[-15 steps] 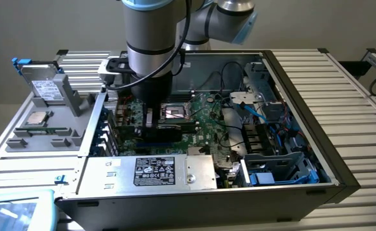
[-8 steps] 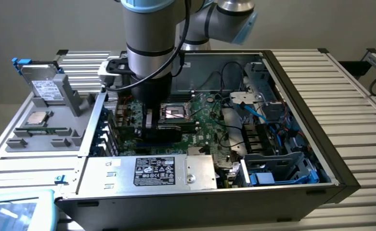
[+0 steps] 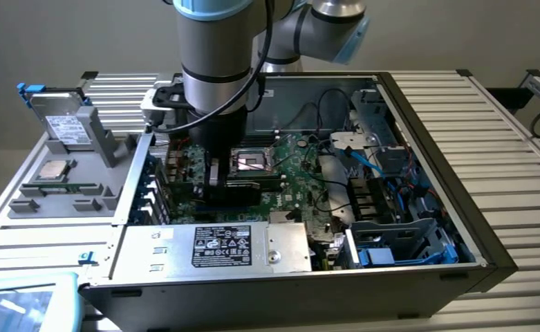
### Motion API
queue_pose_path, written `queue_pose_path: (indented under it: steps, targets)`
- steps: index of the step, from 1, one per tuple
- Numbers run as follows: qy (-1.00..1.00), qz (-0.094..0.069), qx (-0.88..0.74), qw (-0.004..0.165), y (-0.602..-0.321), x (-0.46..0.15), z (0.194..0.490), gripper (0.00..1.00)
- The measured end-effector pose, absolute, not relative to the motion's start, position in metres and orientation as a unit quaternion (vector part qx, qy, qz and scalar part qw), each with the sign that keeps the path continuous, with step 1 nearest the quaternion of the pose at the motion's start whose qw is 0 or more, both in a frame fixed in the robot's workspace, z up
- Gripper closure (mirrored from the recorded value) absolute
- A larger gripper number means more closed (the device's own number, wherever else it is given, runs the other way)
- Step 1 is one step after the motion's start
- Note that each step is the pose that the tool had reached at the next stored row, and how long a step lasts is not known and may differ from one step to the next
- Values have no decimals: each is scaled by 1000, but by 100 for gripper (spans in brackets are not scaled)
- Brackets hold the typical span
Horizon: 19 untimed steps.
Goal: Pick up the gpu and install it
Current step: 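Insert the gpu into the slot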
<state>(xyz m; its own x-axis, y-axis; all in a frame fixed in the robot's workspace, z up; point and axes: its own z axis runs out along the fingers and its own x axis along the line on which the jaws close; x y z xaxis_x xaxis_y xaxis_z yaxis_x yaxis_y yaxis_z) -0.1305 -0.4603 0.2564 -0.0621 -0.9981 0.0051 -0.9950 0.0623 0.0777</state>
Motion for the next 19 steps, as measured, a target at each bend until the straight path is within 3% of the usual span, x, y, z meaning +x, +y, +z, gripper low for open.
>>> queue_pose_path:
  steps: [19]
  targets:
    - [-728, -27, 684, 29, -459, -131, 255, 72]
